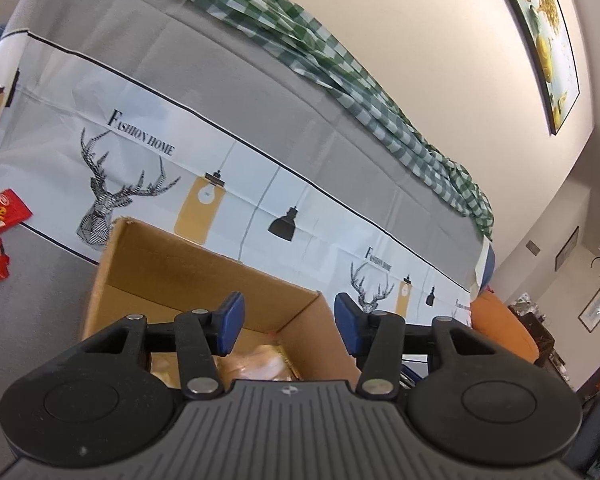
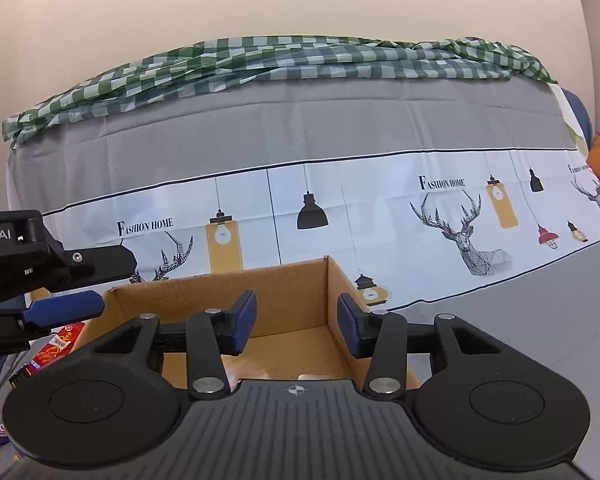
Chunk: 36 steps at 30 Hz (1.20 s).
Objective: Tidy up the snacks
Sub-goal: 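Open both tools to drop the purple tube and biscuit bag into the box, then move both tools back from the box to the snack pile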
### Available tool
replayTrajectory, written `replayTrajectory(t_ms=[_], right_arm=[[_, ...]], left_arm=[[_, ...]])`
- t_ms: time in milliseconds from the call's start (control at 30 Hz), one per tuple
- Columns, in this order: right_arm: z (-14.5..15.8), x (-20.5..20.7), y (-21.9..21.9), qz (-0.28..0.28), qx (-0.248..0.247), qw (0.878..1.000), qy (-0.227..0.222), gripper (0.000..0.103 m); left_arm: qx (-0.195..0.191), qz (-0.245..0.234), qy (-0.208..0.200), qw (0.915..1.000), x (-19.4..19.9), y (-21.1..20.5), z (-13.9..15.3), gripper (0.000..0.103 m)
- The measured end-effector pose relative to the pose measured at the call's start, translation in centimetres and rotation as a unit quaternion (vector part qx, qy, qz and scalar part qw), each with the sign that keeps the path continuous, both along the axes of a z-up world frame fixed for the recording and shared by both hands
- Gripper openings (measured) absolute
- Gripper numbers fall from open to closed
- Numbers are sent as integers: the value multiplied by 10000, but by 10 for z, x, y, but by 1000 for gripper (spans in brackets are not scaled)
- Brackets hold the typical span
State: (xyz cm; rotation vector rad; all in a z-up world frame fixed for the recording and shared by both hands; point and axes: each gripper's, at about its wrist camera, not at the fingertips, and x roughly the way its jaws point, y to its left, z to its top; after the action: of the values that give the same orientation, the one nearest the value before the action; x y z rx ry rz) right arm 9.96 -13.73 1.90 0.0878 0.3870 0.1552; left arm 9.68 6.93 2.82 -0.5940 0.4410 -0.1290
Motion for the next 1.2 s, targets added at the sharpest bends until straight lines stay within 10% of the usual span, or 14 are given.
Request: replayTrajectory(t_ms=[733, 1200], right_arm=[[6, -23, 95, 879, 152, 9960, 106, 51], [-7, -86, 198, 2389, 156, 9700, 416, 48]], left_arm=[[507, 464, 255, 9973, -56, 122, 3, 46], [1001, 780, 2410, 9622, -81, 233, -57, 33]])
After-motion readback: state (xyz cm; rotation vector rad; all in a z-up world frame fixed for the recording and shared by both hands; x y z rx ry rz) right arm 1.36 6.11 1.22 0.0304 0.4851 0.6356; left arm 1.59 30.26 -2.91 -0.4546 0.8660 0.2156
